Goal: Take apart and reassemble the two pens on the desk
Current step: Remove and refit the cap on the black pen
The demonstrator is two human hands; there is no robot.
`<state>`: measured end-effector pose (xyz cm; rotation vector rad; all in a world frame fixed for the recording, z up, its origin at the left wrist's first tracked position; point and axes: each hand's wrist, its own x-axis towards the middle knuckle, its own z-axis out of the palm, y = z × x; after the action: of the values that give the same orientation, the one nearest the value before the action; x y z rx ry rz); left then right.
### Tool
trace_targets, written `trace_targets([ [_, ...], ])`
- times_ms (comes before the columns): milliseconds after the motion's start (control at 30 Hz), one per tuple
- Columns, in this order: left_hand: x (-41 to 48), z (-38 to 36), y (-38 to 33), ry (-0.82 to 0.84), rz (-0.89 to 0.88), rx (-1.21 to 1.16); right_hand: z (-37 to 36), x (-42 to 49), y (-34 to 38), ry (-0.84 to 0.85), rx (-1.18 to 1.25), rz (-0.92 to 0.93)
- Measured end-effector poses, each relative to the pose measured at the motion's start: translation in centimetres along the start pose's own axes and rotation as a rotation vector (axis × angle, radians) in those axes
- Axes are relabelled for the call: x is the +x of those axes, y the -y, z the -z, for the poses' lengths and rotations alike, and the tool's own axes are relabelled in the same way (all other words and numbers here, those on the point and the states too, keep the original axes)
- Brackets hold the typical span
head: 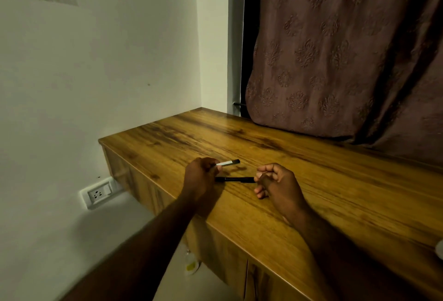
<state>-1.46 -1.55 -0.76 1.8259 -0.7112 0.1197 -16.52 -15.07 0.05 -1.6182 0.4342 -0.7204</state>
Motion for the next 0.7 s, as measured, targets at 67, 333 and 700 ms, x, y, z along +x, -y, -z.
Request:
trace_targets([
  [67, 2.0, 0.4, 1.0, 0.035, 0.06, 0.06, 0.0, 0.0, 0.0, 0.015, -0.029, 0.0],
  [333, 5.8, 0.1, 1.6, 0.314, 0.231, 0.13, -0.2, 0.1, -0.3, 0.045, -0.064, -0.001],
  [700, 5.7, 0.2, 2.4, 0.219, 0.217, 0.22, -0.1, 0.0, -0.1, 0.051, -0.089, -0.009],
])
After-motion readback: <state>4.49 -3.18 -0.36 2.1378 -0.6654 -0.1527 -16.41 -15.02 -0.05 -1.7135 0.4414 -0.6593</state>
